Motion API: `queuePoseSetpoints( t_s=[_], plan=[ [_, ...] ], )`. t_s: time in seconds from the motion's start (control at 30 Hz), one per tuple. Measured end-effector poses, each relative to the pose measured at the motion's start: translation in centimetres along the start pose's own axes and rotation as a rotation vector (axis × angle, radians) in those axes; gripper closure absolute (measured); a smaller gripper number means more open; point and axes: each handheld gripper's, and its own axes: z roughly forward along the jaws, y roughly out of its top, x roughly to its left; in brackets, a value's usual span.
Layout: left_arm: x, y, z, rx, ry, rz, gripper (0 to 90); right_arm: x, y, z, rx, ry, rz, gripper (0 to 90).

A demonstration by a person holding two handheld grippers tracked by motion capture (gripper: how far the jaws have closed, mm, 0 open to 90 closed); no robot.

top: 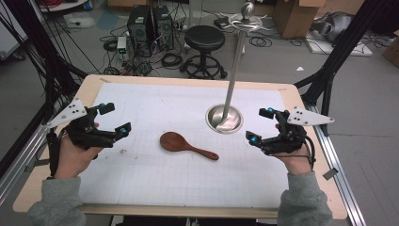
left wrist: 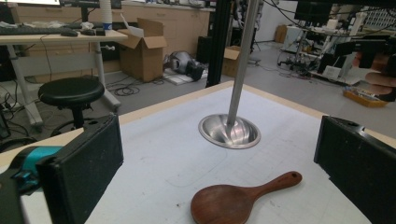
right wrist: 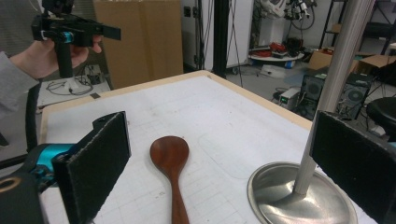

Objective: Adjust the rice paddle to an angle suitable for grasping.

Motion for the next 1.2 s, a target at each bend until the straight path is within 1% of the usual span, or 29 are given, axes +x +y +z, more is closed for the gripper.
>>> queuePoseSetpoints(
  t_s=[0.07, 0.13, 0.2, 0.33, 0.4, 0.47, 0.5, 0.6, 0.63, 0.73, 0.77, 0.83, 0.87, 0.9, 0.93, 0.97, 1.03, 1.1, 1.13, 1.17, 1.2],
  plan=[
    [0.0, -0.2, 0.0, 0.010, 0.006, -0.002, 1.8, -0.2, 0.0, -0.1, -0.006, 0.006, 0.001, 3.8],
    [-0.1, -0.2, 0.0, 0.007, 0.006, -0.006, 1.8, -0.2, 0.0, 0.0, -0.005, 0.008, 0.011, 3.8],
    [0.0, -0.3, -0.1, 0.013, 0.011, -0.009, 1.8, -0.3, -0.1, 0.3, 0.003, 0.010, 0.005, 3.8],
    [0.1, -0.1, -0.3, 0.005, 0.012, -0.008, 1.8, 0.0, -0.2, 0.8, 0.020, 0.016, -0.002, 3.8],
    [0.0, 0.0, -0.3, -0.003, 0.005, -0.007, 1.8, 0.0, -0.3, 0.9, 0.025, 0.018, 0.000, 3.8],
    [0.1, 0.0, -0.3, 0.000, 0.011, -0.004, 1.8, 0.1, -0.4, 1.1, 0.031, 0.023, -0.004, 4.2],
    [0.2, 0.0, -0.3, -0.003, 0.011, -0.007, 1.8, 0.1, -0.5, 1.3, 0.042, 0.025, -0.003, 4.4],
    [0.3, 0.0, -0.3, -0.005, 0.016, -0.012, 1.8, 0.2, -0.7, 1.3, 0.047, 0.027, 0.002, 4.4],
    [0.3, 0.0, -0.3, -0.006, 0.015, -0.014, 1.8, 0.2, -0.7, 1.4, 0.046, 0.026, -0.003, 4.8],
    [0.3, 0.1, -0.1, -0.005, 0.012, -0.010, 1.8, 0.4, -0.9, 1.7, 0.059, 0.025, 0.001, 4.9],
    [0.2, 0.2, 0.0, -0.007, 0.005, -0.007, 1.8, 0.7, -1.0, 2.0, 0.069, 0.026, -0.008, 5.5],
    [0.2, 0.2, 0.0, -0.005, 0.003, -0.005, 1.8, 0.8, -1.1, 2.2, 0.074, 0.026, -0.012, 5.8],
    [0.1, 0.3, 0.1, -0.009, 0.000, -0.001, 1.8, 1.1, -1.3, 2.6, 0.084, 0.033, -0.015, 6.7],
    [0.1, 0.3, 0.1, -0.009, 0.000, -0.001, 1.8, 1.1, -1.3, 2.6, 0.084, 0.033, -0.015, 6.7],
    [0.1, 0.2, 0.2, -0.009, 0.000, 0.001, 1.8, 1.2, -1.4, 3.0, 0.095, 0.029, -0.021, 7.9],
    [0.1, 0.2, 0.2, -0.009, 0.000, 0.001, 1.8, 1.2, -1.4, 3.0, 0.095, 0.029, -0.021, 7.9],
    [0.1, 0.1, 0.2, 0.000, -0.001, 0.000, 1.8, 1.4, -1.5, 3.3, 0.091, 0.022, -0.020, 11.5],
    [0.1, 0.0, 0.1, 0.001, 0.001, -0.014, 1.8, 1.4, -1.5, 3.7, 0.069, 0.000, -0.027, 13.5],
    [0.1, 0.1, 0.0, 0.006, 0.003, -0.026, 1.8, 1.4, -1.6, 3.9, 0.059, -0.004, -0.024, 14.0],
    [0.1, 0.1, -0.1, 0.014, 0.012, -0.022, 1.8, 1.5, -1.6, 4.1, 0.057, -0.009, -0.015, 14.5],
    [0.0, 0.2, -0.1, 0.018, 0.019, -0.010, 1.8, 1.5, -1.7, 4.3, 0.058, -0.005, -0.019, 15.9]
  ],
)
